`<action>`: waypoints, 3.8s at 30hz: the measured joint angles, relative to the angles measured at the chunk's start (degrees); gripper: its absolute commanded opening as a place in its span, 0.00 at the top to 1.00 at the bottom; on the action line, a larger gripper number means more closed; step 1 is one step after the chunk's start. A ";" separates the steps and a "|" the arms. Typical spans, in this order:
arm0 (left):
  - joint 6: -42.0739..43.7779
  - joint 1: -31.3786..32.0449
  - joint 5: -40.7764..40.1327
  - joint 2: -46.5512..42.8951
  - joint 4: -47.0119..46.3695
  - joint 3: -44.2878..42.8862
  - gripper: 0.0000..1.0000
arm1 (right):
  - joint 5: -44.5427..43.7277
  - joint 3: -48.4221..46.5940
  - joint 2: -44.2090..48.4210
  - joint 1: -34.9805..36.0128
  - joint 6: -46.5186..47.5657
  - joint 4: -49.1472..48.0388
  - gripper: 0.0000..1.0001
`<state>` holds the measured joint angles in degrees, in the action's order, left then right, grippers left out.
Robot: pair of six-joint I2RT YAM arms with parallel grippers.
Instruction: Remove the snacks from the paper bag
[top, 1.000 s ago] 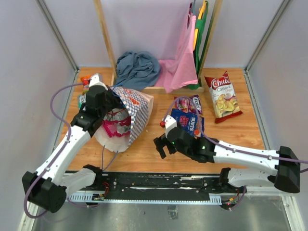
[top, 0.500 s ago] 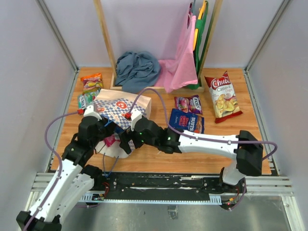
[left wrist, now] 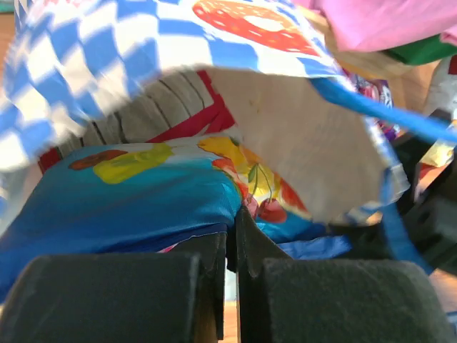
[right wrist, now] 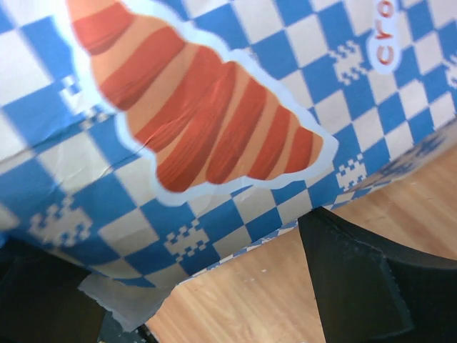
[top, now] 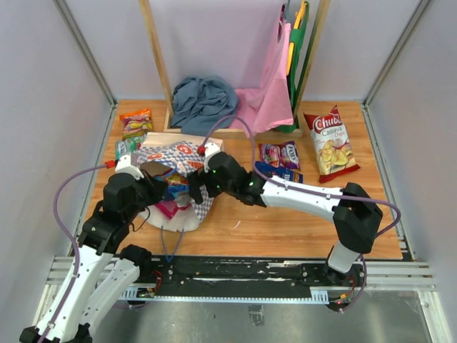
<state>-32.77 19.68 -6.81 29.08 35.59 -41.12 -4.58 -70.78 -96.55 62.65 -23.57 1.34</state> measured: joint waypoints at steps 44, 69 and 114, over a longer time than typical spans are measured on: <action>8.63 0.00 32.13 4.44 -1.31 -13.40 0.99 | 25.46 4.50 31.76 -15.89 7.87 15.32 0.02; -3.82 39.32 43.76 39.23 -35.54 -15.56 1.00 | 16.92 11.45 48.98 -51.36 1.81 31.32 0.02; 13.92 38.10 34.53 100.87 -42.16 -47.15 0.77 | 34.47 7.69 50.71 -96.21 -4.96 37.46 0.02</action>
<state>-18.85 57.78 27.73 129.95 -6.57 -88.27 29.89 -63.09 -45.84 -33.56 -28.53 38.81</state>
